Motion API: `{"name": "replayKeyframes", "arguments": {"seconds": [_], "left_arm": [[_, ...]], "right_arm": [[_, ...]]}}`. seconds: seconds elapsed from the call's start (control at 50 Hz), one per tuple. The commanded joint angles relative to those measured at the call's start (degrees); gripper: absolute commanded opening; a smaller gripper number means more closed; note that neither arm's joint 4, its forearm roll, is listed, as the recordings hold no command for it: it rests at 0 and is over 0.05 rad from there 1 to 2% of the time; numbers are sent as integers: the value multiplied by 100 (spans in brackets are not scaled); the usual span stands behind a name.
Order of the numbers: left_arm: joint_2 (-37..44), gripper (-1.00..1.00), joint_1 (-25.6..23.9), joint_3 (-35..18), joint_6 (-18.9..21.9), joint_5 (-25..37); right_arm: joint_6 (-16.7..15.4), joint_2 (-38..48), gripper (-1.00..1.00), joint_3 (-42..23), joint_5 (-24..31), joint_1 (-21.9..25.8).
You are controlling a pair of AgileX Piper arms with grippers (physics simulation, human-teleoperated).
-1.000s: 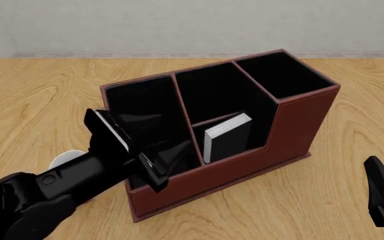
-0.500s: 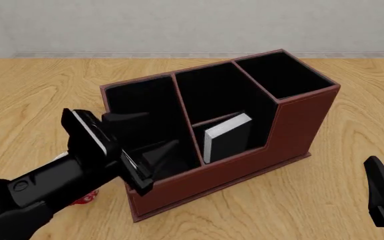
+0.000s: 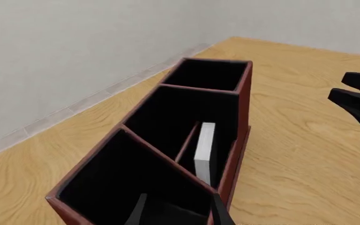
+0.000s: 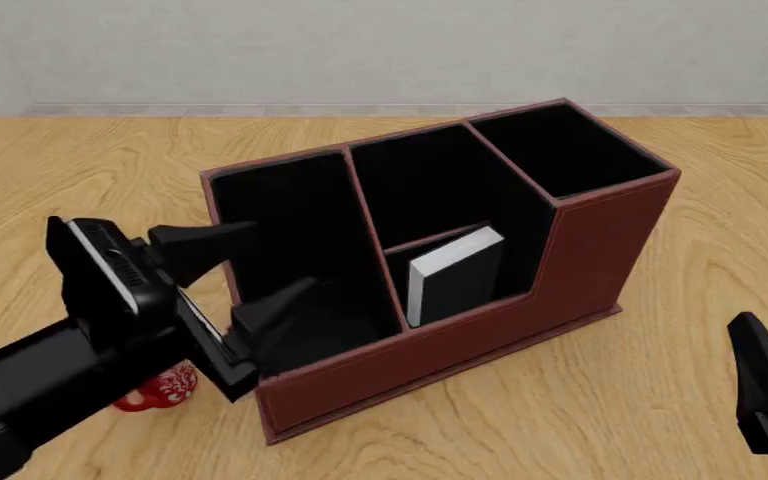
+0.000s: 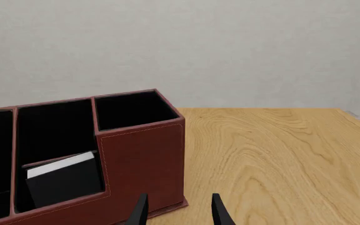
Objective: Pick up the book and place it in the back compartment of the caddy.
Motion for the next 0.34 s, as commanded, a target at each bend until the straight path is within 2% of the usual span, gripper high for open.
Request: {"name": "replayKeyframes", "arguments": {"seconds": [0.02,0.14,0.3,0.34], "left_arm": [[-788,100,96,113,-171,608],[-1581,100,298,237,-252,1222],[-2875,100,564,71,-232,2564],[-3216,100,697,46,-383,2915]], "right_arm": [[-1,0,100,0,0,0],[0,1,100,0,0,0],[0,0,100,0,0,0],[1,2,100,0,0,-1]]}}
